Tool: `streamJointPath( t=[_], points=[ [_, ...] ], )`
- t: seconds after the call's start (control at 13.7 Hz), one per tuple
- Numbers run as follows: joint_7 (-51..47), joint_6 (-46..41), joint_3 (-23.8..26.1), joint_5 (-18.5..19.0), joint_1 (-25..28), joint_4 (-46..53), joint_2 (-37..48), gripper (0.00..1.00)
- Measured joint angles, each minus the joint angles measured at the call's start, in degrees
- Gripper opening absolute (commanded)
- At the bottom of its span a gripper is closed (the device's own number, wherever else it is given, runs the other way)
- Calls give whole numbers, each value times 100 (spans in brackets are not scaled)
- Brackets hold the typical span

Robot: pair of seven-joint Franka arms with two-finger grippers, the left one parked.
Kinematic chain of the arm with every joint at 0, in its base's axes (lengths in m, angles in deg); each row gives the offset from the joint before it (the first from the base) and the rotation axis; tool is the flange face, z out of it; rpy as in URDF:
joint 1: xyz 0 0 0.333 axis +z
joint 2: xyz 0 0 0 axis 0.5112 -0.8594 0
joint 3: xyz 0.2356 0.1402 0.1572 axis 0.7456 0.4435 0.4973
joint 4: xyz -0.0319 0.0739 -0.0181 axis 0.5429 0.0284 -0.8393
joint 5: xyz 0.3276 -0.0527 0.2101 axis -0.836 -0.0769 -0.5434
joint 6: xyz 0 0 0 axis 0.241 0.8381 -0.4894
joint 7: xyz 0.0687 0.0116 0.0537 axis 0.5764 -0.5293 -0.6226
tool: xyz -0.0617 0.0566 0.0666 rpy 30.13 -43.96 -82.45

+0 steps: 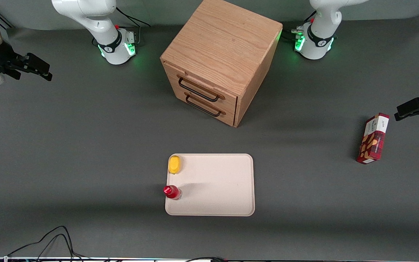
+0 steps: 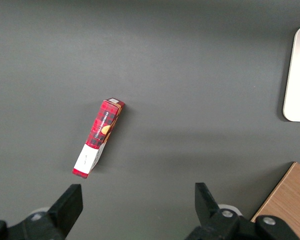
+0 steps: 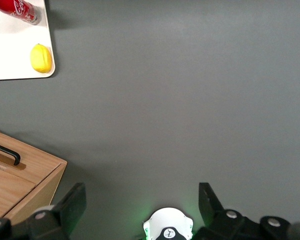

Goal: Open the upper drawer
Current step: 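Move the right gripper to the upper drawer's black handle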

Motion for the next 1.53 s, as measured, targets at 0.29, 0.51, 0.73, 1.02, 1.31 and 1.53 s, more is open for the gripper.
streamJointPath(
  t=[0.29,0.51,0.73,1.02,1.31,1.53],
  points=[
    [1144,-29,97,-735,12,240,-226,100],
    [1489,-92,693,-951,49,763,-865,100],
    [2003,-111,1440,-1439,131,991,-1502,100],
    [3136,158,1771,-2084,122,1053,-2347,100],
    [3288,782,2489,-2116,151,1046,-3159,100],
    [3286,1296,2781,-2116,242,845,-3496,100]
  ],
)
